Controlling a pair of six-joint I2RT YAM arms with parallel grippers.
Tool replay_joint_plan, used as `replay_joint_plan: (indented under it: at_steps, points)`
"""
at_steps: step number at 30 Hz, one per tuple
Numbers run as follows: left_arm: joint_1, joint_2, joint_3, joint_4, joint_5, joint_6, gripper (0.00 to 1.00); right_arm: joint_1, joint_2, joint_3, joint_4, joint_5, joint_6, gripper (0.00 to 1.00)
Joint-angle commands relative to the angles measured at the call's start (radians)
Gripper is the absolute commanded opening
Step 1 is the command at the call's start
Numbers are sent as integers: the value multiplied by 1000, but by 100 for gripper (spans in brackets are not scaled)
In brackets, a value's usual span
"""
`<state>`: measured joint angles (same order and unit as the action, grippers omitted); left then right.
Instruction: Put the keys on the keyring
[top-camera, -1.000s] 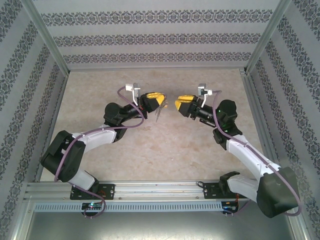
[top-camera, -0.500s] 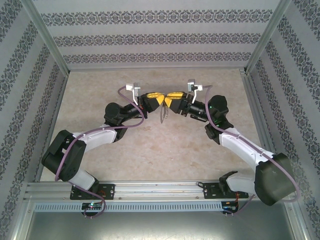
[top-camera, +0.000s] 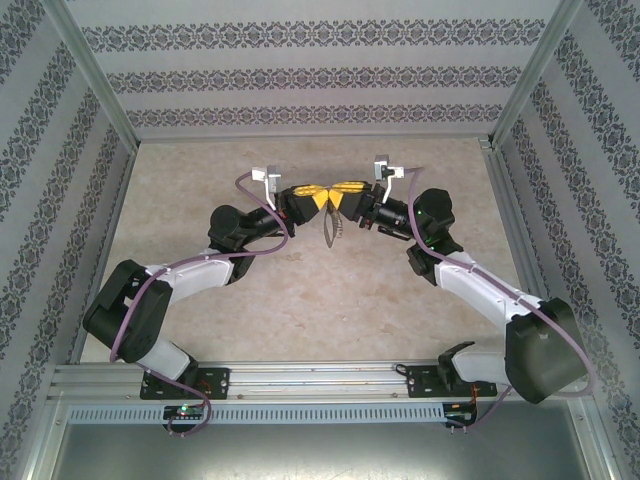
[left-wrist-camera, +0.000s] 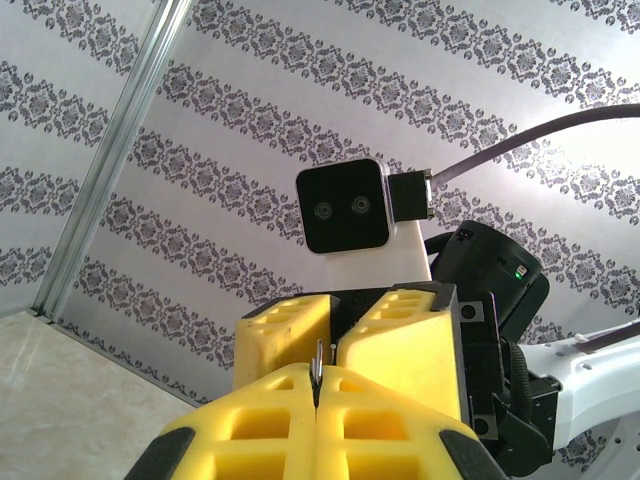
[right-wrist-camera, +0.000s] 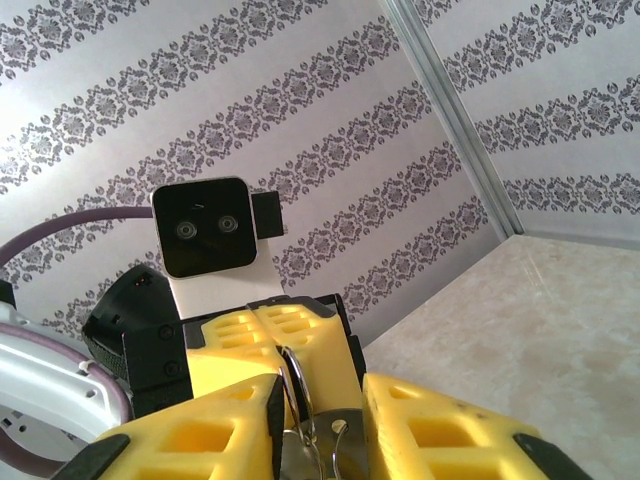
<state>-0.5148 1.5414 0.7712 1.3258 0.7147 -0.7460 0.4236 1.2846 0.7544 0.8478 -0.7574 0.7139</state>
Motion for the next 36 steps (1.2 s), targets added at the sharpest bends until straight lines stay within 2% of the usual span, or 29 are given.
replay_joint_plan:
  at_steps: [1,10,14,15,18,21,24,29,36]
  points:
    - [10,1,34,95,17,-17,0,7,15,37,68,-10,17,22]
    - [10,13,41,93,22,-14,0,8,45,49,105,-34,37,0]
    - [11,13,47,75,24,-5,0,1,51,43,105,-27,31,0]
    - [14,11,49,64,24,2,2,-3,54,42,104,-27,29,0]
    - [39,-3,43,54,19,3,21,-24,60,48,83,-40,20,0]
    - [90,-22,47,15,41,-19,32,-62,73,74,27,-85,-7,0]
    - [144,-37,55,-42,89,-28,38,-93,100,118,-37,-142,-41,0]
    - [196,-63,89,-203,173,20,42,-107,126,237,-309,-210,-230,0]
    - [202,-103,206,-730,293,339,47,-103,125,418,-822,-155,-607,0]
